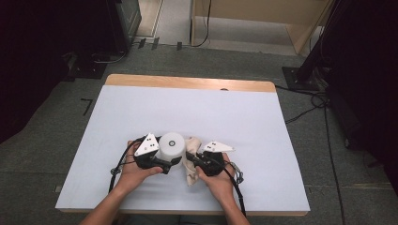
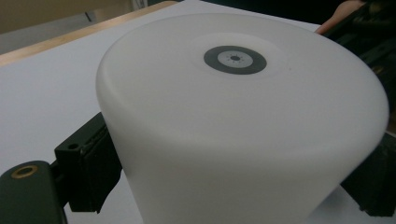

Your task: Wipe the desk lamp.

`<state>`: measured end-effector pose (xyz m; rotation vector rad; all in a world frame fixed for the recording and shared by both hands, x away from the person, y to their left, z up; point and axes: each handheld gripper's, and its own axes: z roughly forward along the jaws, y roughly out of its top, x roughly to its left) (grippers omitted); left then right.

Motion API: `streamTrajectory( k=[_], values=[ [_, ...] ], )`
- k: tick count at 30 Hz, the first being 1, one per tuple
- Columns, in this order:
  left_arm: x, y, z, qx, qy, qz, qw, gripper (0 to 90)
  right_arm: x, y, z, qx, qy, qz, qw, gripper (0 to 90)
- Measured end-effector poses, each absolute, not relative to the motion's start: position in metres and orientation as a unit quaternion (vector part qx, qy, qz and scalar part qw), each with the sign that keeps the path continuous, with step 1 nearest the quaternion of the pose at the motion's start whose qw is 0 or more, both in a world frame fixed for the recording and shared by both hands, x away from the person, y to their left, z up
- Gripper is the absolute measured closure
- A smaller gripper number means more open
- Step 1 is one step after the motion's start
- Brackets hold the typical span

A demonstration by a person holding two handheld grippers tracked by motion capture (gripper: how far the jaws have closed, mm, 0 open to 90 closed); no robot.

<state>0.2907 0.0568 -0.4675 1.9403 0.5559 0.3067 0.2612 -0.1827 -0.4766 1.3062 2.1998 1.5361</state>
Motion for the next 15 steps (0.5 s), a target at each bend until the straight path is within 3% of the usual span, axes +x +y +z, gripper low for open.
streamTrajectory(
  k=[5, 8, 15],
  values=[
    [0.291, 0.056, -0.468, 0.81, 0.234, 0.126, 0.523, 7.3, 0.249, -0.187, -0.446, 0.405, 0.711, 0.566, 0.103, 83.6],
    [0.291, 0.056, -0.469, 0.81, 0.234, 0.126, 0.523, 7.2, 0.245, -0.189, -0.436, 0.399, 0.695, 0.591, 0.09, 83.4],
    [0.29, 0.054, -0.469, 0.811, 0.239, 0.131, 0.518, 7.3, 0.248, -0.189, -0.451, 0.417, 0.696, 0.579, 0.076, 83.1]
  ],
)
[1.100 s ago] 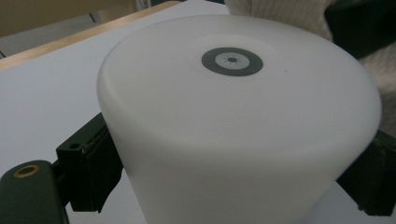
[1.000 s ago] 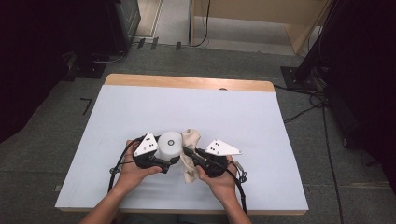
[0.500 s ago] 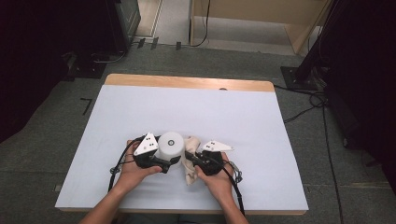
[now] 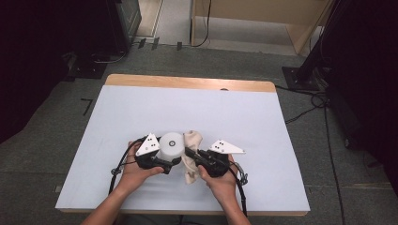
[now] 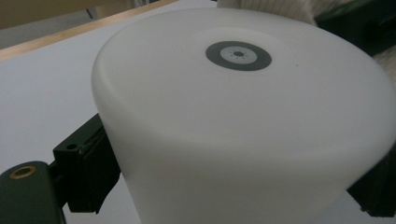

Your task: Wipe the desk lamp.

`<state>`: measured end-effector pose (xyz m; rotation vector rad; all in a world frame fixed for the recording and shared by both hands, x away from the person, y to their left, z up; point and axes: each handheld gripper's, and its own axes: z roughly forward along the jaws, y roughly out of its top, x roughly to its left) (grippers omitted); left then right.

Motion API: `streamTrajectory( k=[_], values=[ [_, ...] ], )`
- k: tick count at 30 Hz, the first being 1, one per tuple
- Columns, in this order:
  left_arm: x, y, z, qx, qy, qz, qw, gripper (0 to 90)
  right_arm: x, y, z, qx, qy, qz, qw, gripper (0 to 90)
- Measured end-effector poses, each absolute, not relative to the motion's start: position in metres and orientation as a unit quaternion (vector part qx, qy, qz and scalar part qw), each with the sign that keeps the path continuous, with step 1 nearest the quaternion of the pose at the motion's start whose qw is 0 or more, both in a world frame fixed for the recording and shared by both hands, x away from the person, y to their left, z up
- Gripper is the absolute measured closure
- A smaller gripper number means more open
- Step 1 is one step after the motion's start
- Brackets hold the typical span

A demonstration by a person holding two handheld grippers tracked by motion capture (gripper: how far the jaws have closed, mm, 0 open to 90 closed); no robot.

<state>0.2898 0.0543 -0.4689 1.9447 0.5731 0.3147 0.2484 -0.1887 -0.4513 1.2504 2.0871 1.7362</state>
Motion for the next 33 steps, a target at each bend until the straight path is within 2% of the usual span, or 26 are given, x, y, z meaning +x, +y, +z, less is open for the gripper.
streamTrajectory(
  k=[5, 12, 16, 22, 24, 27, 33],
  values=[
    [0.29, 0.053, -0.47, 0.812, 0.239, 0.134, 0.516, 7.3, 0.258, -0.184, -0.477, 0.457, 0.72, 0.519, 0.056, 82.7],
    [0.288, 0.049, -0.471, 0.816, 0.249, 0.145, 0.501, 6.5, 0.261, -0.183, -0.484, 0.465, 0.736, 0.487, 0.071, 82.7],
    [0.279, 0.044, -0.472, 0.81, 0.269, 0.187, 0.487, 0.2, 0.264, -0.191, -0.485, 0.479, 0.728, 0.483, 0.078, 82.6],
    [0.269, 0.033, -0.467, 0.792, 0.318, 0.232, 0.468, 0.0, 0.269, -0.203, -0.489, 0.512, 0.717, 0.464, 0.089, 82.5],
    [0.268, 0.028, -0.468, 0.793, 0.331, 0.232, 0.456, 0.0, 0.269, -0.203, -0.489, 0.515, 0.716, 0.462, 0.09, 82.4],
    [0.267, 0.028, -0.468, 0.797, 0.322, 0.229, 0.456, 6.5, 0.268, -0.202, -0.488, 0.511, 0.717, 0.466, 0.087, 82.4],
    [0.278, 0.04, -0.467, 0.812, 0.284, 0.193, 0.473, 8.2, 0.265, -0.197, -0.479, 0.495, 0.72, 0.479, 0.086, 82.5]
  ],
)
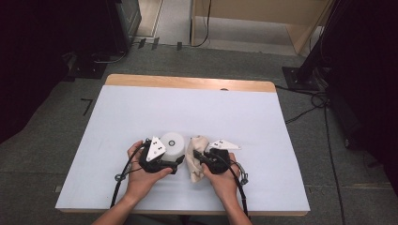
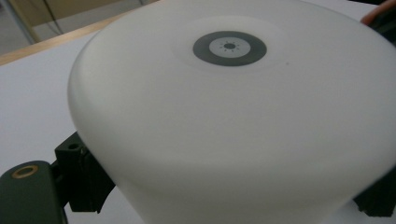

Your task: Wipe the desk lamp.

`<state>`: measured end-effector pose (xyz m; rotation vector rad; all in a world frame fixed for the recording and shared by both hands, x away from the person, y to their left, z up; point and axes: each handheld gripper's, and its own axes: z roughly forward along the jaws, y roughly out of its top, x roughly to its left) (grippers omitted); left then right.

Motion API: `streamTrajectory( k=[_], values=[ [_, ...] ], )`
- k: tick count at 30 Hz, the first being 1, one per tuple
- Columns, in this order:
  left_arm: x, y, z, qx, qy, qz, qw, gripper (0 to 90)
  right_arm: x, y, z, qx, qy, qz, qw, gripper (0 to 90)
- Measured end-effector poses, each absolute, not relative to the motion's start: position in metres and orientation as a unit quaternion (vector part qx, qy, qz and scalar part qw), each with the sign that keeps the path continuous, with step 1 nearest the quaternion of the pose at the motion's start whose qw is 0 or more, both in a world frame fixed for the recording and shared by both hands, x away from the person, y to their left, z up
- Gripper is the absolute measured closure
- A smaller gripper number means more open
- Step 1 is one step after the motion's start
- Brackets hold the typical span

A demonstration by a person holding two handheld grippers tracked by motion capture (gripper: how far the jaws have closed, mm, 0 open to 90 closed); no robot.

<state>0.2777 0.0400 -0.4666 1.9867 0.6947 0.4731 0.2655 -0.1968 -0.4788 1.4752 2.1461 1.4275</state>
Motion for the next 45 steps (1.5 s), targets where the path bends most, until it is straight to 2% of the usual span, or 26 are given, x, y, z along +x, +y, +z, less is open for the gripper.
streamTrajectory(
  k=[7, 16, 22, 26, 37, 45],
  values=[
    [0.288, 0.043, -0.469, 0.832, 0.181, 0.139, 0.506, 8.4, 0.254, -0.198, -0.454, 0.46, 0.707, 0.528, 0.099, 82.5],
    [0.288, 0.043, -0.474, 0.823, 0.193, 0.133, 0.517, 8.3, 0.242, -0.202, -0.423, 0.415, 0.665, 0.615, 0.088, 82.4],
    [0.288, 0.043, -0.474, 0.823, 0.196, 0.132, 0.517, 8.4, 0.245, -0.2, -0.438, 0.419, 0.664, 0.616, 0.07, 82.2],
    [0.288, 0.043, -0.474, 0.822, 0.197, 0.132, 0.518, 8.4, 0.246, -0.201, -0.443, 0.429, 0.68, 0.586, 0.096, 82.4],
    [0.287, 0.043, -0.475, 0.82, 0.201, 0.131, 0.52, 8.4, 0.265, -0.192, -0.493, 0.501, 0.716, 0.483, 0.041, 82.0],
    [0.287, 0.043, -0.476, 0.818, 0.205, 0.13, 0.521, 8.3, 0.265, -0.187, -0.497, 0.503, 0.73, 0.459, 0.059, 83.4]
  ],
)
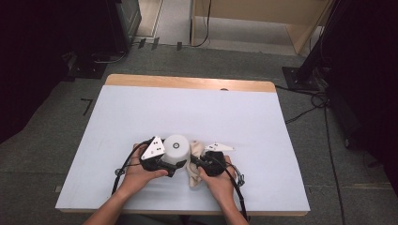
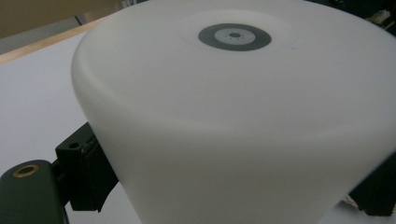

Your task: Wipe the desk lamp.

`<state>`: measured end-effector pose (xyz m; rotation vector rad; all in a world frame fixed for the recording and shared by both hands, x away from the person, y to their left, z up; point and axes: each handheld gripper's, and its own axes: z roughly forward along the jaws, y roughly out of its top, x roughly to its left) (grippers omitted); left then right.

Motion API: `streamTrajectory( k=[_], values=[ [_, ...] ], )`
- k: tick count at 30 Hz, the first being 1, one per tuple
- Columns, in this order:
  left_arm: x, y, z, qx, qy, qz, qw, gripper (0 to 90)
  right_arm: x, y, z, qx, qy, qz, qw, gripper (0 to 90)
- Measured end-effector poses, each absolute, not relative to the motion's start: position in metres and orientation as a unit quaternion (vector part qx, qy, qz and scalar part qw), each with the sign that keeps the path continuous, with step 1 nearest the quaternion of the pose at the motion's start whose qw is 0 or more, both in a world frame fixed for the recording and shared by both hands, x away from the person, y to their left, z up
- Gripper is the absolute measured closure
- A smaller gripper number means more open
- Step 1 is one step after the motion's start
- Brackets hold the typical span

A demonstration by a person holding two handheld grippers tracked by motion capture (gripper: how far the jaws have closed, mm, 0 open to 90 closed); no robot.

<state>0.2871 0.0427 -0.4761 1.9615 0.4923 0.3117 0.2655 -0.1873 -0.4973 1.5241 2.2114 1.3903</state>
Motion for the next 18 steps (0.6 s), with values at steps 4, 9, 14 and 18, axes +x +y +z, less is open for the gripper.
streamTrajectory(
  k=[4, 9, 14, 18],
  values=[
    [0.29, 0.043, -0.48, 0.816, 0.223, 0.106, 0.523, 7.2, 0.264, -0.192, -0.487, 0.492, 0.716, 0.493, 0.054, 84.1],
    [0.289, 0.043, -0.483, 0.815, 0.23, 0.103, 0.522, 6.3, 0.255, -0.197, -0.46, 0.457, 0.698, 0.545, 0.081, 84.1],
    [0.287, 0.042, -0.481, 0.818, 0.225, 0.116, 0.517, 6.9, 0.248, -0.198, -0.447, 0.438, 0.687, 0.571, 0.1, 83.9],
    [0.287, 0.042, -0.48, 0.819, 0.221, 0.12, 0.516, 7.4, 0.25, -0.197, -0.453, 0.441, 0.692, 0.564, 0.096, 83.8]
  ],
)
